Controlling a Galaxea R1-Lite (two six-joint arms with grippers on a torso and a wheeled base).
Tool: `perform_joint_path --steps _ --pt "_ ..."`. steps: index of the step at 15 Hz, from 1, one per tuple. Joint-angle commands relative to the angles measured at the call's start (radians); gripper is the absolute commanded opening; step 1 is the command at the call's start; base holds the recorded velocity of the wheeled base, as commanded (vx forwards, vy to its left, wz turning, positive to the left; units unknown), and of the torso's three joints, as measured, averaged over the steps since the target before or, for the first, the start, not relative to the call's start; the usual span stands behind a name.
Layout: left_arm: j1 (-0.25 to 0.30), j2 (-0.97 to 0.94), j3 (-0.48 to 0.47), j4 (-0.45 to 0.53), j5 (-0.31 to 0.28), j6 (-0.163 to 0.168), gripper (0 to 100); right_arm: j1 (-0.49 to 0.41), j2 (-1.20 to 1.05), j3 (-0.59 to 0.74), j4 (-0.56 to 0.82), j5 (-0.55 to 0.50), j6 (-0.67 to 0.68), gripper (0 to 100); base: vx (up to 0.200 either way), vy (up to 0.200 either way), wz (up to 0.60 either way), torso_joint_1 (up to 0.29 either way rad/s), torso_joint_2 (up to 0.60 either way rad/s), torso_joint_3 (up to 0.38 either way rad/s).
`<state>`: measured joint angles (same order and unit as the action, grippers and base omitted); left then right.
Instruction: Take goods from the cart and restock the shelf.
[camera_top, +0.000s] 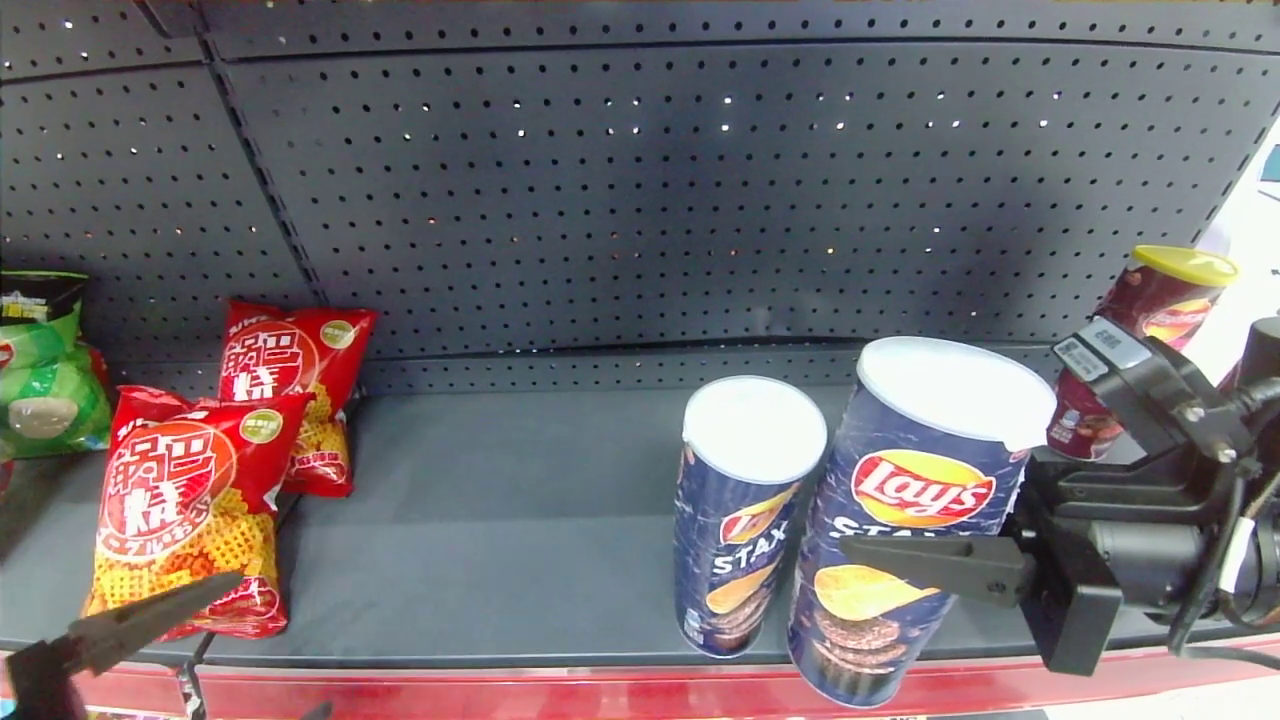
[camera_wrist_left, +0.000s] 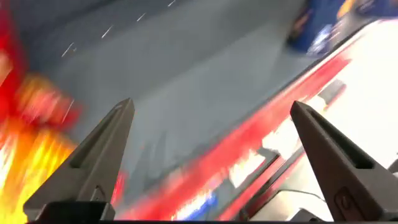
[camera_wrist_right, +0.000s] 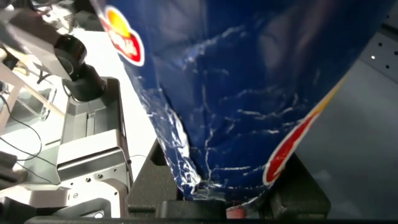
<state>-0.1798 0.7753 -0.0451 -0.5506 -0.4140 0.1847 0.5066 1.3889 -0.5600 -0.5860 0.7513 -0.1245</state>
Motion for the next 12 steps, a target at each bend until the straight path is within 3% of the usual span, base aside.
perform_joint_path --steps 1,2,4,5,7,8,9,10,12 --pt "0.137 -0.602 0.041 0.446 0.098 -0.082 100 -0.01 -0.002 0.0 -0.002 0.0 -0.001 0 0.0 0.0 0.0 0.0 0.0 0.0" --pt "0.14 -0.735 0.031 0.563 0.126 -0.105 100 -0.011 -0.004 -0.005 -0.002 0.0 0.0 0 0.0 0.0 0.0 0.0 0.0 0.0" --pt "0.183 -0.742 0.024 0.552 0.185 -0.133 100 -0.011 -0.013 -0.005 0.0 -0.001 0.0 0 0.0 0.0 0.0 0.0 0.0 0.0" --pt "0.184 -0.74 0.024 0.551 0.193 -0.136 100 -0.011 -0.013 -0.003 0.0 -0.001 0.0 0 0.0 0.0 0.0 0.0 0.0 0.0" --pt "0.187 -0.734 0.031 0.541 0.29 -0.136 100 -0.011 -0.014 -0.003 0.0 0.0 0.0 0 0.0 0.0 0.0 0.0 0.0 0.0" --pt "0.189 -0.734 0.031 0.54 0.296 -0.136 100 -0.01 -0.013 -0.003 0.0 0.0 0.0 0 0.0 0.0 0.0 0.0 0.0 0.0" --pt "0.18 -0.765 0.042 0.555 0.439 -0.154 100 -0.01 -0.016 0.0 0.0 0.0 0.0 0 0.0 0.0 0.0 0.0 0.0 0.0" --pt "0.18 -0.768 0.042 0.558 0.465 -0.206 100 -0.011 -0.018 0.0 0.0 0.0 0.0 0 0.0 0.0 0.0 0.0 0.0 0.0" --pt "0.18 -0.768 0.042 0.557 0.425 -0.194 100 -0.011 -0.028 0.002 0.0 -0.001 0.0 0 0.0 0.0 0.0 0.0 0.0 0.0"
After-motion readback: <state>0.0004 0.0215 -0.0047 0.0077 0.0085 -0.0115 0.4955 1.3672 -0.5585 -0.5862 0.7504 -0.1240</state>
